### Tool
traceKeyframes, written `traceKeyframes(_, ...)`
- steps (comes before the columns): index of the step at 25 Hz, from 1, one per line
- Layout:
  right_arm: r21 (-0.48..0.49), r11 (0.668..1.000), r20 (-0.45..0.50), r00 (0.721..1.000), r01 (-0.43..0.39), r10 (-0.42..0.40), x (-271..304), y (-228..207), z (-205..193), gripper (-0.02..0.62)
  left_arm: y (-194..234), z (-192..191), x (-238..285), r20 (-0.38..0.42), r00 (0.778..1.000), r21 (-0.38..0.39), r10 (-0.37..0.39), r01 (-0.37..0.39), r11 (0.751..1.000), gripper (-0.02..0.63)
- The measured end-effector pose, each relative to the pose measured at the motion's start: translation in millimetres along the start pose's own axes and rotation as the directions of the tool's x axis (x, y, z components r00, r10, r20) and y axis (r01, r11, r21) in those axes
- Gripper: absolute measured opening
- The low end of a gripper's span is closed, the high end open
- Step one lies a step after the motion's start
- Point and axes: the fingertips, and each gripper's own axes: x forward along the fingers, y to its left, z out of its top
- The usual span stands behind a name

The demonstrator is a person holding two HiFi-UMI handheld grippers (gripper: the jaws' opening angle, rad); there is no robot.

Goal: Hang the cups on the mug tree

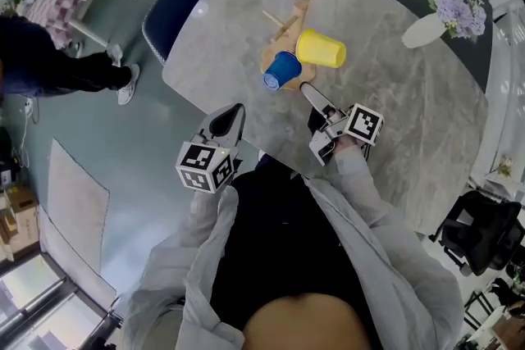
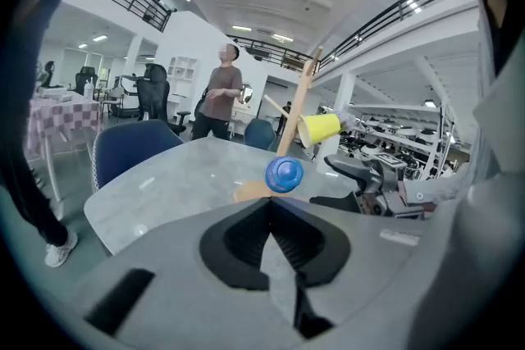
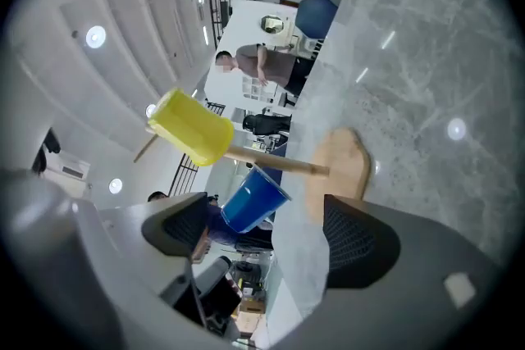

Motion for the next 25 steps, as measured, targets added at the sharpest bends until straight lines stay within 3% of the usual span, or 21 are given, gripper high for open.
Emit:
traceKeyframes(7, -0.179, 0.981, 0.077, 0.995, 0.072, -0.059, -45.9, 21.6, -7.1, 0.410, -27.2, 16.2, -1.2, 0.038, 0.993, 0.058, -0.109, 0.107, 0.993, 0.003)
traceKeyframes(13, -0.402, 0.898, 0.185, 0.976, 0.181, -0.114, -86.3, 56.1, -4.9, 0.332, -54.3, 41.6, -3.6, 0.084, 0.972, 0.126, -0.219, 0.208, 0.970, 0.003)
traceKeyframes(18, -0.567, 0.754, 0.332, 0.930, 0.330, -0.157, -125.3, 93.9, 6.6, 0.262, -82.0, 62.0, 0.3, 0.100, 0.943, 0.187, -0.318, 0.297, 0.937, 0.004)
traceKeyframes(25, -0.673, 0.484, 0.512, 0.824, 0.560, -0.241, -171.2, 116.3, 6.0, 0.122, -103.2, 63.5, 4.6, 0.088, 0.919, 0.212, -0.385, 0.361, 0.908, 0.003)
